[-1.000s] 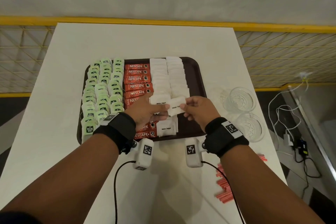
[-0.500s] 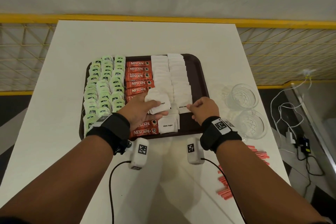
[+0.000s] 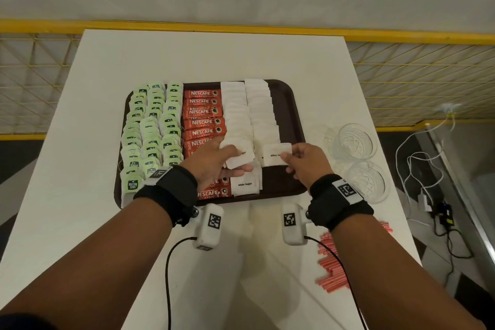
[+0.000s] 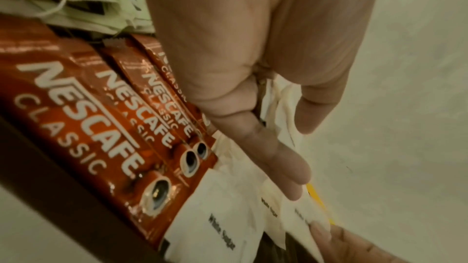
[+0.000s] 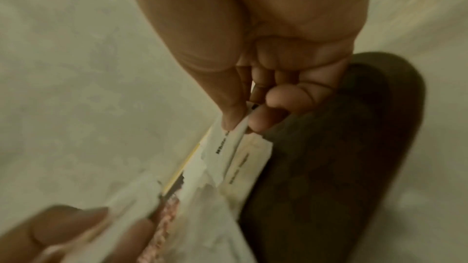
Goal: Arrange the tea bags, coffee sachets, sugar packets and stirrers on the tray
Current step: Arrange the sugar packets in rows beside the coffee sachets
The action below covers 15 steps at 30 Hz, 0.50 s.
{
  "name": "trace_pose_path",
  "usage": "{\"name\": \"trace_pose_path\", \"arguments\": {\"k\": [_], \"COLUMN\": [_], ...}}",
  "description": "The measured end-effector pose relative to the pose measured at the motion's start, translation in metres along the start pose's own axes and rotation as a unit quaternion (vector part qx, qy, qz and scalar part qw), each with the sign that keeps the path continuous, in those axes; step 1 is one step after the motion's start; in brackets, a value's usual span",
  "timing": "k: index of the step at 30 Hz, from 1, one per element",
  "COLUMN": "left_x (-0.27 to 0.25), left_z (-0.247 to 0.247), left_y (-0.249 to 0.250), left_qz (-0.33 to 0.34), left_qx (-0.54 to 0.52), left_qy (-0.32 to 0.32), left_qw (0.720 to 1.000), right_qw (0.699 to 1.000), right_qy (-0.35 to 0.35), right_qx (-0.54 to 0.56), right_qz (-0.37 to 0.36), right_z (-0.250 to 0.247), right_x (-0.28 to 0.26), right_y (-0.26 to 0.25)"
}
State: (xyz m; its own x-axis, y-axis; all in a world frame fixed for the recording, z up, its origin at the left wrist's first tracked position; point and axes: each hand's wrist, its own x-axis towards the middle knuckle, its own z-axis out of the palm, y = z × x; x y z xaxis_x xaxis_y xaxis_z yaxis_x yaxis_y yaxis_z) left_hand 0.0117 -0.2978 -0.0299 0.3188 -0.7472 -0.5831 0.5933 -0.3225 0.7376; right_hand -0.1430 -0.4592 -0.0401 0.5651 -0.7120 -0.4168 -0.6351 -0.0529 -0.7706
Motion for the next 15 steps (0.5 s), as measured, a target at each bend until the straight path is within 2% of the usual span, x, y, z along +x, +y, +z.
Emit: {"name": "trace_pose_path", "arguments": {"k": [6,10,13,15], "left_x": [-0.003,-0.004,-0.003,-0.003], "left_z": [-0.006,-0.004,-0.001,0.002], "left_y": [-0.002,-0.005,-0.006,-0.007], "left_qz": [-0.009,-0.002,-0.002,-0.001], "left_qx": [-0.015,0.018,0.033,0.046], "left_qy": [0.010,0.010,0.010,0.001], "left_qw": [1.000,1.000,0.999,0.999], "right_qw": [0.994,0.986,0.983,0.990], "right_qy": [0.011,0.038,0.084,0.069], "right_qx": [-0.109,-0.164,-0.161,-0.120], "right_qz": [0.002,0.009,-0.011,-0.020], "right_z": [0.013,0.018,0.016,0.014], "right_x": [0.009,0.011,0.004,-0.001], "right_y": [0.010,0.011,0.006,-0.001]}}
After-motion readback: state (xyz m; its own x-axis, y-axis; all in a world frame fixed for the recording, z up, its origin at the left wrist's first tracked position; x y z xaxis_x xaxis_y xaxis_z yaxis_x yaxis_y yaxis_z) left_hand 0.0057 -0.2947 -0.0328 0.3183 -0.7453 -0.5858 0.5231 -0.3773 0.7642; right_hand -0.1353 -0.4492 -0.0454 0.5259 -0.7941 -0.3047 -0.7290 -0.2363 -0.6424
